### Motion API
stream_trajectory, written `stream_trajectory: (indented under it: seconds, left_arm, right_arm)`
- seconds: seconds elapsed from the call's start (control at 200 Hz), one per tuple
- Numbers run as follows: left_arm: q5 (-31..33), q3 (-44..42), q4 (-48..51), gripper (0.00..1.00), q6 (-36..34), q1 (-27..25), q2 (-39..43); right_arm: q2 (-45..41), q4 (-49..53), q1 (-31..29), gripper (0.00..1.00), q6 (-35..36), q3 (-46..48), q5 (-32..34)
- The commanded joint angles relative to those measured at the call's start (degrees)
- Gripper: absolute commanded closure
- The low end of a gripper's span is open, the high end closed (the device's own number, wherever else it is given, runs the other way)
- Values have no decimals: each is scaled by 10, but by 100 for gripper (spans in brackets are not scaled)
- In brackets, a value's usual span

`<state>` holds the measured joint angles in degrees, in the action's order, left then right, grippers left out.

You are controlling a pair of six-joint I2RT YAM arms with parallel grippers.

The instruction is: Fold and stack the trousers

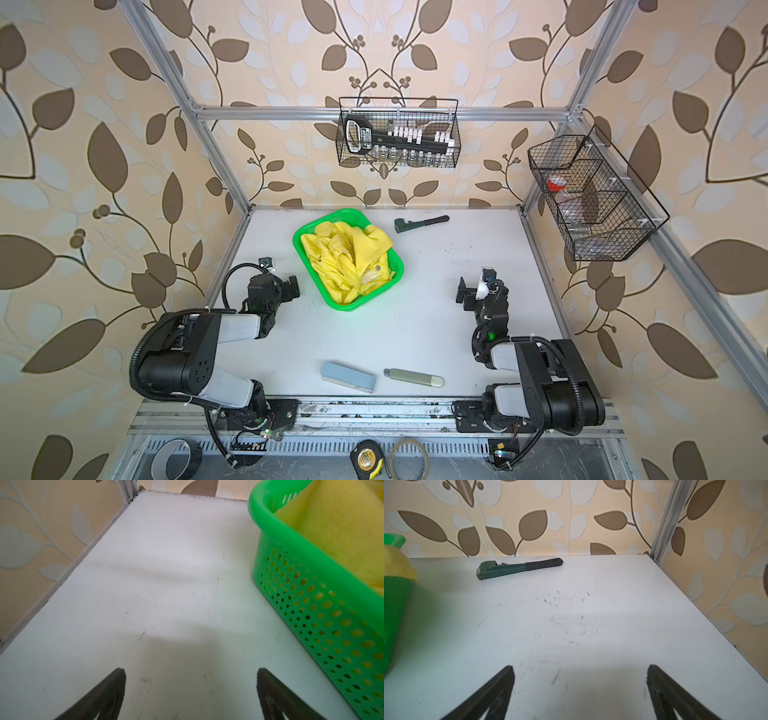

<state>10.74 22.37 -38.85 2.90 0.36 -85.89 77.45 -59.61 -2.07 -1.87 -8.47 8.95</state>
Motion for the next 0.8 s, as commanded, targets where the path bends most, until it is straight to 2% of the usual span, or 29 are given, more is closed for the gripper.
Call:
stream_trajectory:
  seconds: [0.0, 0.8]
  left_arm:
    - [-5, 4, -22, 1, -9, -1, 2]
    - [-11, 6, -18, 1, -8, 2, 2]
  right_arm:
    - [2, -11, 3, 0, 7, -12, -6]
    - [1, -9, 17, 0, 0, -14, -32]
